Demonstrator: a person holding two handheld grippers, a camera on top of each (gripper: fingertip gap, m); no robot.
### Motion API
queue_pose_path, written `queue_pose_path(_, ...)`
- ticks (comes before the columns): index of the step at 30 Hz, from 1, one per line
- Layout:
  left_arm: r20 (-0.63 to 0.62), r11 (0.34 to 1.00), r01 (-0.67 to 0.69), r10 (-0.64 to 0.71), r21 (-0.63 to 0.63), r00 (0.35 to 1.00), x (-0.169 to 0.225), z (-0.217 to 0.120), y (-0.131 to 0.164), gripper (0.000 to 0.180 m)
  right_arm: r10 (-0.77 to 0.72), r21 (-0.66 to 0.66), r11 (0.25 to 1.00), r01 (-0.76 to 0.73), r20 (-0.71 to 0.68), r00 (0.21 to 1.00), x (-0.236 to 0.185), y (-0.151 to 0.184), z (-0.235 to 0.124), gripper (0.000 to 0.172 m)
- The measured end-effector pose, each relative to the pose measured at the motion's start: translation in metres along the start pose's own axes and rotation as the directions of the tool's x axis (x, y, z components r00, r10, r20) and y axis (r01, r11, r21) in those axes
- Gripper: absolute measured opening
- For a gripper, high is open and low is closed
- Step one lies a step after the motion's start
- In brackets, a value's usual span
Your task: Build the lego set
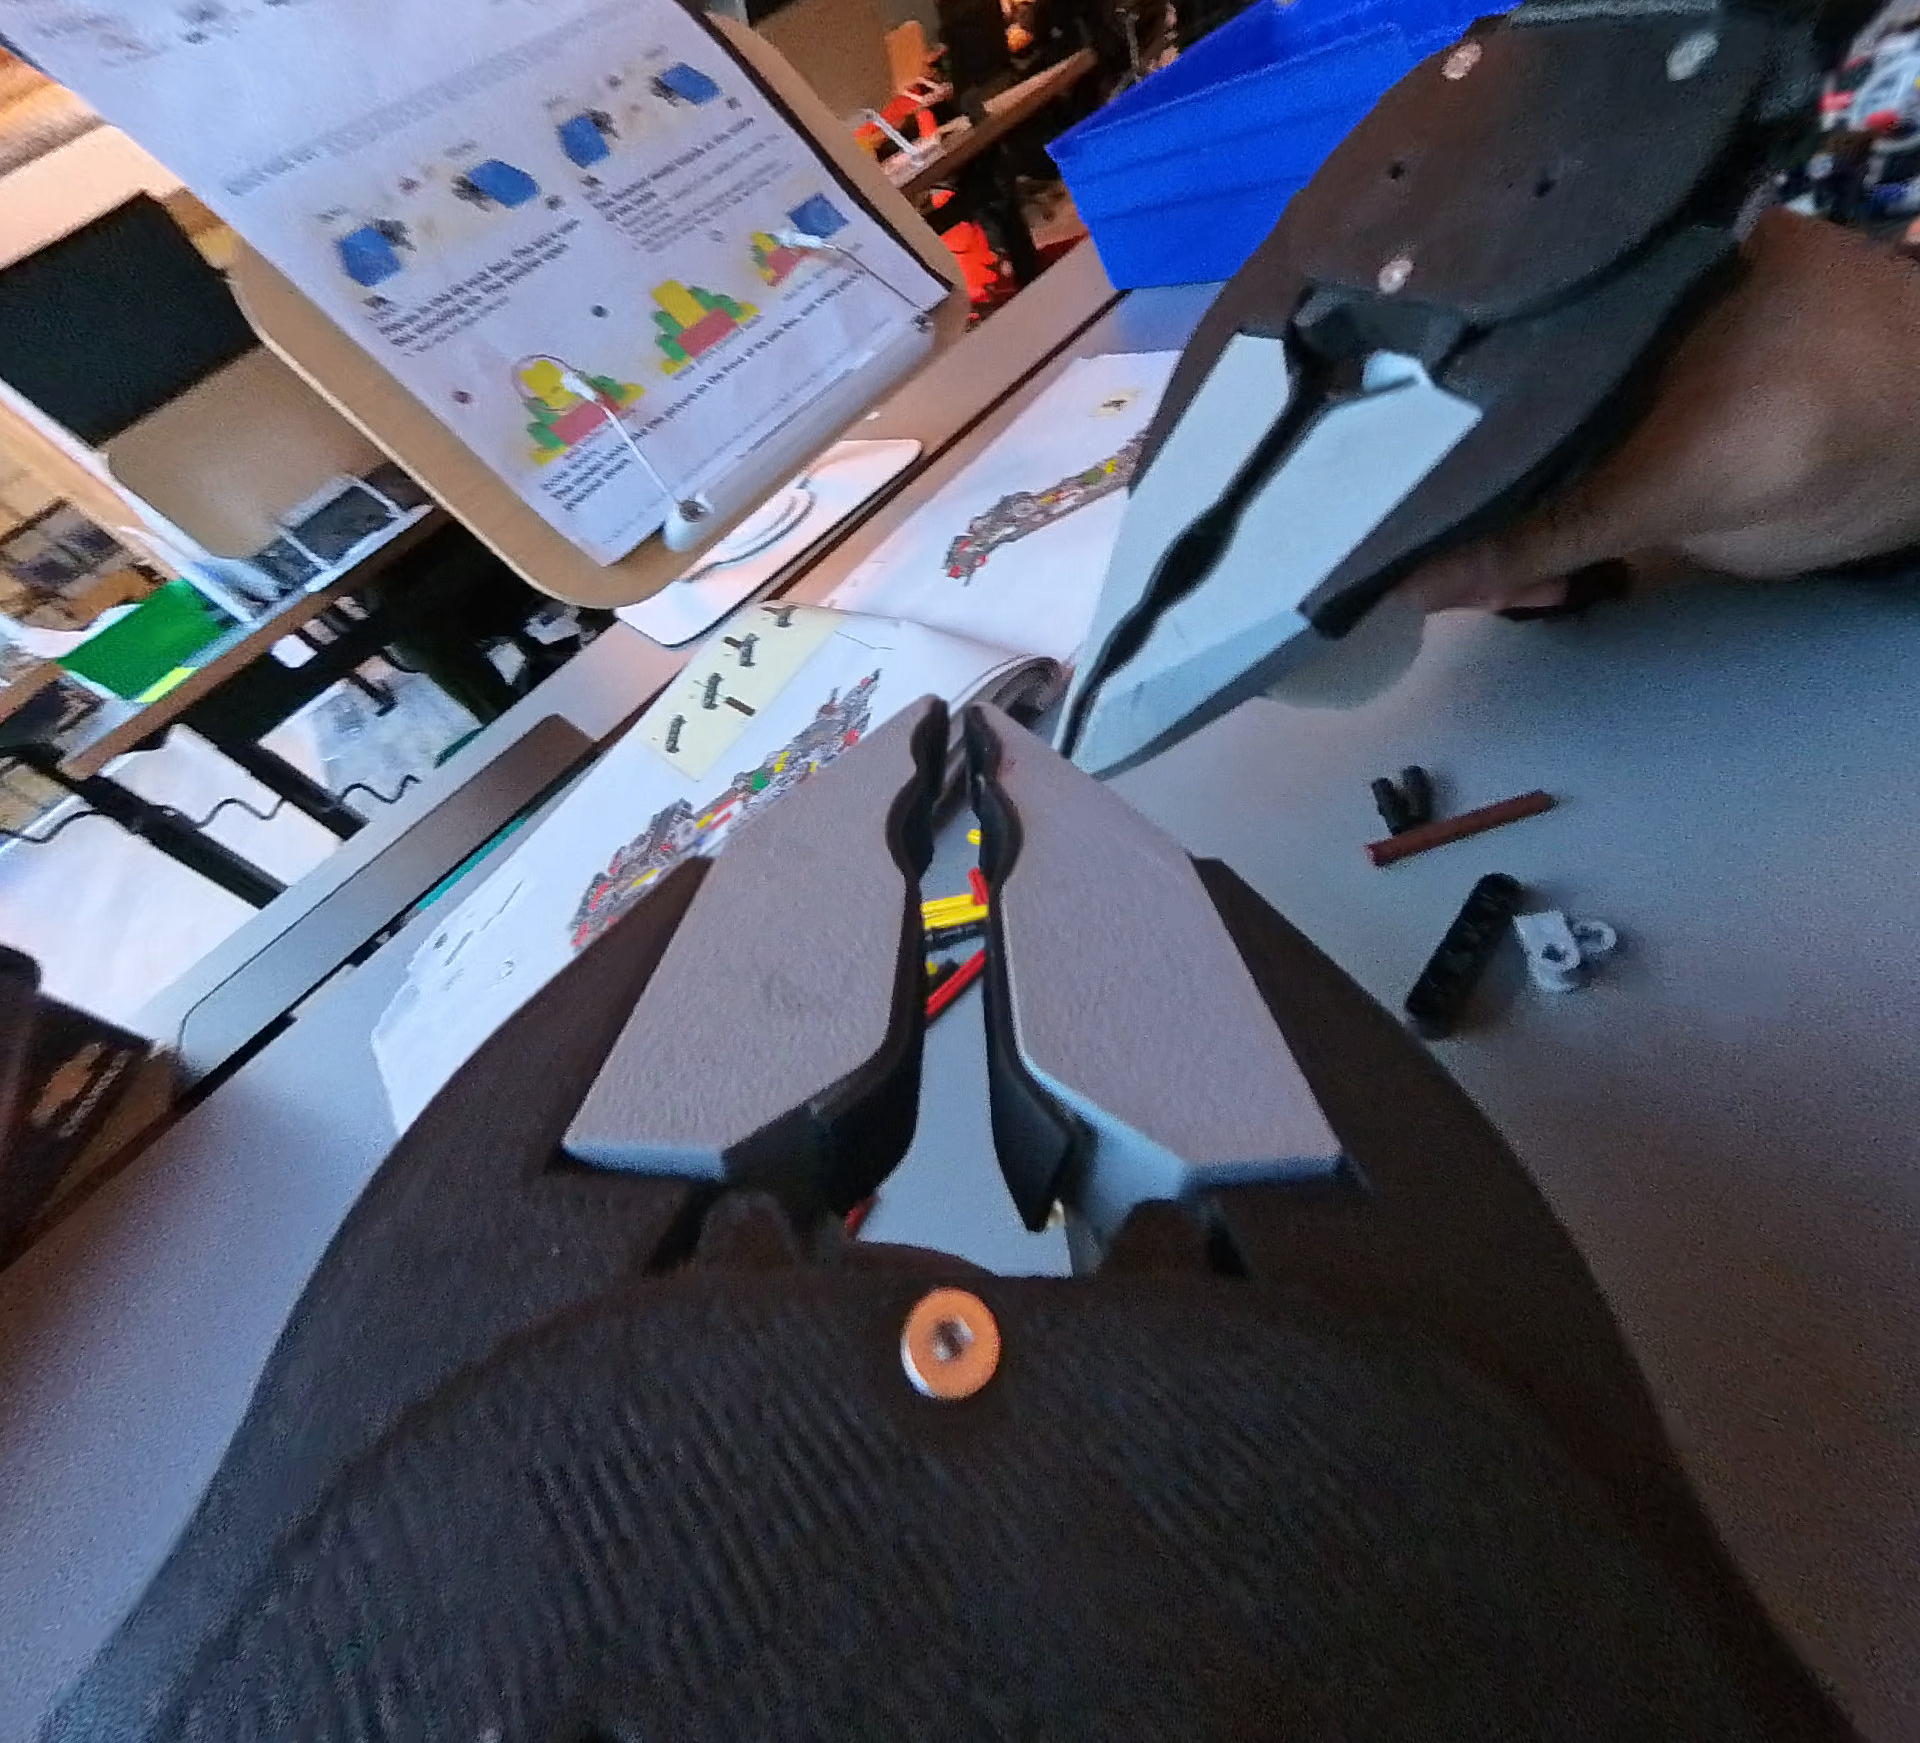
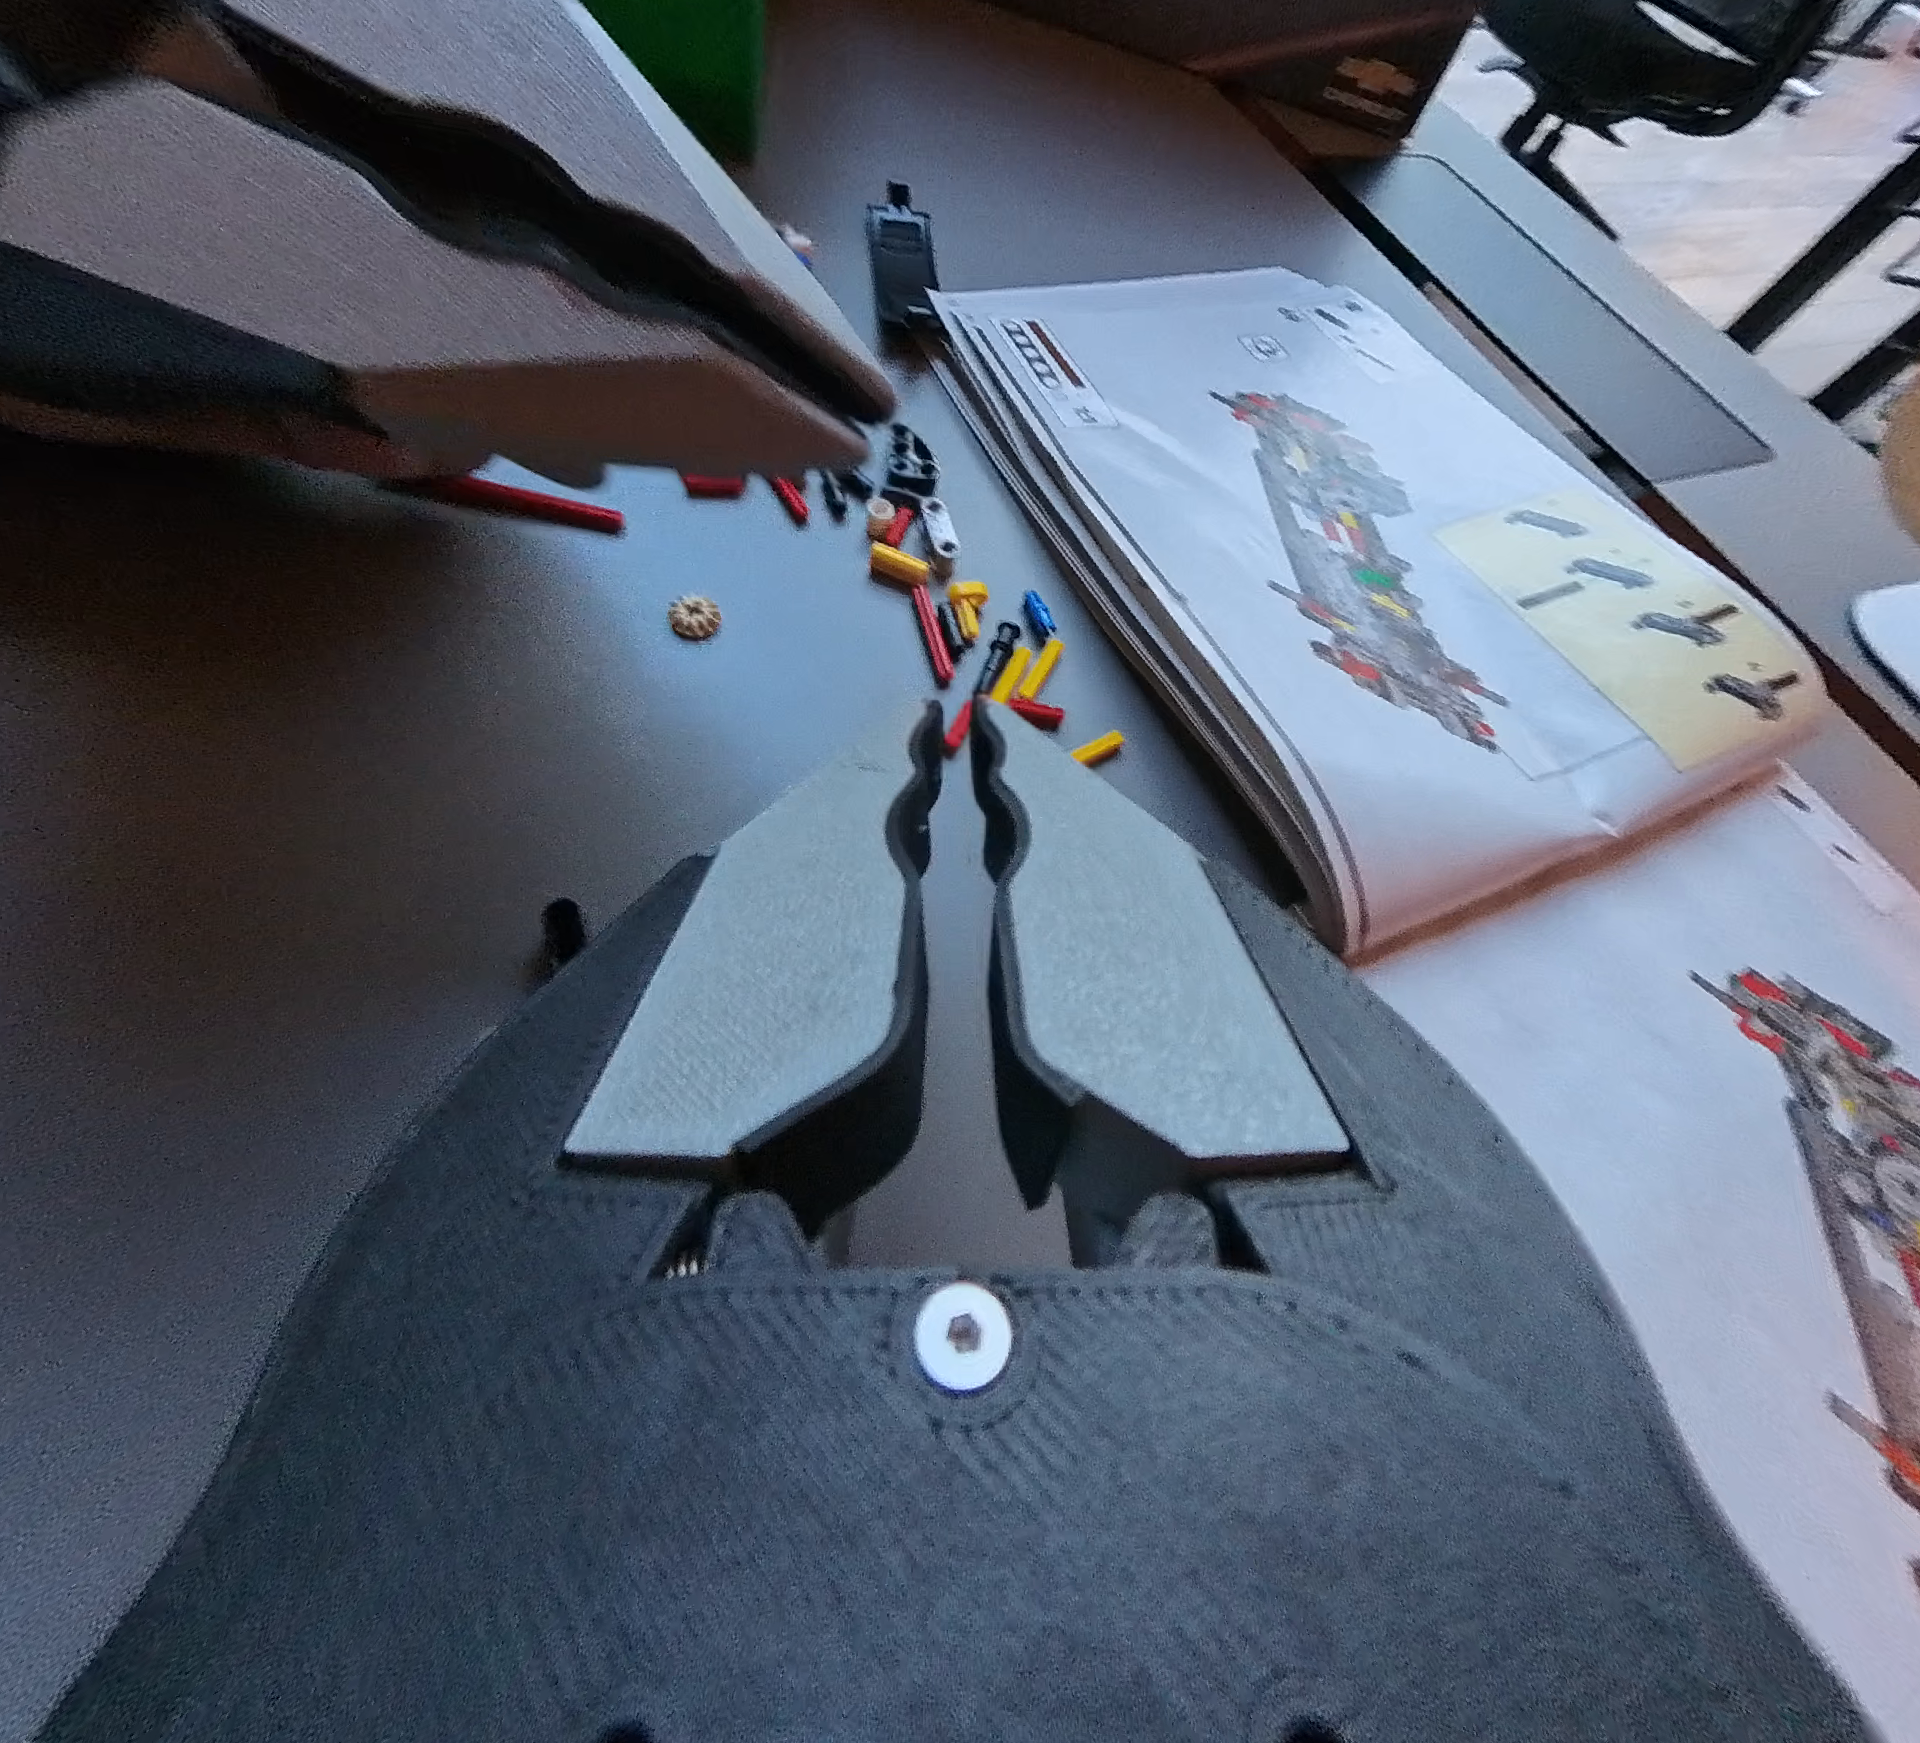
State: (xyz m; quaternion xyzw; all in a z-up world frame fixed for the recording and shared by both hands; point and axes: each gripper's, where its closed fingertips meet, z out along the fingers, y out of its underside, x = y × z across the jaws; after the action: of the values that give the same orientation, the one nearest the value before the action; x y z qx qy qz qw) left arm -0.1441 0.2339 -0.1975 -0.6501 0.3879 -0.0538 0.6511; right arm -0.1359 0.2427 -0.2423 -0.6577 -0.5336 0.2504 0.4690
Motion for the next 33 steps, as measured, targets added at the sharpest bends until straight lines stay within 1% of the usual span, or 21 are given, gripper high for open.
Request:
queue_pose_path(2,0.033,1.0,0.017,-0.017,0.02,0.999,0.001,-0.007,-0.007,0.0,-0.01,-0.026,1.0,0.009,-0.038,0.999,0.004,0.005,-0.001,0.006)
queue_pose_path(5,0.067,1.0,0.027,-0.028,0.011,0.997,0.005,-0.019,-0.016,0.0,-0.001,-0.038,0.999,-0.001,-0.056,0.998,0.004,0.009,-0.003,0.008)
queue_pose_path(7,0.064,0.999,0.041,-0.041,0.008,0.997,0.011,-0.028,-0.019,0.0,-0.002,-0.035,0.999,0.0,-0.065,0.998,0.003,0.01,-0.006,0.008)
queue_pose_path(10,0.053,0.998,0.059,-0.058,-0.024,0.997,0.022,-0.042,-0.013,0.0,0.011,-0.027,1.0,-0.013,-0.05,0.999,-0.002,0.01,-0.01,0.008)
queue_pose_path(13,0.068,0.997,0.07,-0.068,-0.036,0.995,0.027,-0.052,0.001,0.0,0.023,-0.014,1.0,-0.023,-0.029,0.999,-0.007,0.009,-0.013,0.007)
queue_pose_path(16,0.162,1.0,-0.016,0.013,0.013,0.987,0.018,-0.061,-0.004,0.0,0.034,-0.004,0.999,-0.034,-0.004,0.999,-0.01,0.007,-0.013,0.007)
queue_pose_path(18,0.186,0.999,-0.042,0.039,0.01,0.982,0.018,-0.06,-0.004,0.0,0.047,0.001,0.999,-0.047,0.017,0.999,-0.012,0.006,-0.012,0.007)
queue_pose_path(20,0.187,0.997,-0.07,0.072,-0.019,0.98,0.021,-0.057,-0.002,0.0,0.061,0.012,0.998,-0.062,0.04,0.997,-0.014,0.004,-0.012,0.007)
queue_pose_path(24,0.137,0.983,-0.175,0.181,-0.053,0.974,0.038,-0.052,0.001,0.0,0.094,0.027,0.995,-0.097,0.094,0.991,-0.02,0.0,-0.009,0.007)
queue_pose_path(27,0.105,0.962,-0.256,0.265,-0.09,0.959,0.05,-0.048,0.006,0.006,0.112,0.028,0.993,-0.116,0.119,0.987,-0.022,-0.002,-0.008,0.007)
queue_pose_path(28,0.104,0.958,-0.269,0.278,-0.096,0.955,0.051,-0.047,0.006,0.013,0.121,0.031,0.992,-0.126,0.129,0.984,-0.023,-0.003,-0.008,0.007)
queue_pose_path(29,0.12,0.96,-0.263,0.273,-0.094,0.954,0.05,-0.047,0.005,0.025,0.131,0.031,0.99,-0.137,0.142,0.981,-0.024,-0.003,-0.007,0.009)
queue_pose_path(30,0.135,0.968,-0.235,0.245,-0.084,0.96,0.046,-0.048,0.003,0.032,0.141,0.03,0.989,-0.148,0.155,0.978,-0.025,-0.004,-0.008,0.012)
queue_pose_path(31,0.132,0.981,-0.184,0.192,-0.065,0.972,0.044,-0.049,0.0,0.031,0.148,0.029,0.988,-0.155,0.164,0.975,-0.026,-0.004,-0.007,0.014)
queue_pose_path(33,0.107,1.0,-0.023,0.024,-0.014,0.994,0.036,-0.051,-0.006,0.029,0.148,0.026,0.988,-0.155,0.168,0.975,-0.027,-0.004,-0.008,0.017)
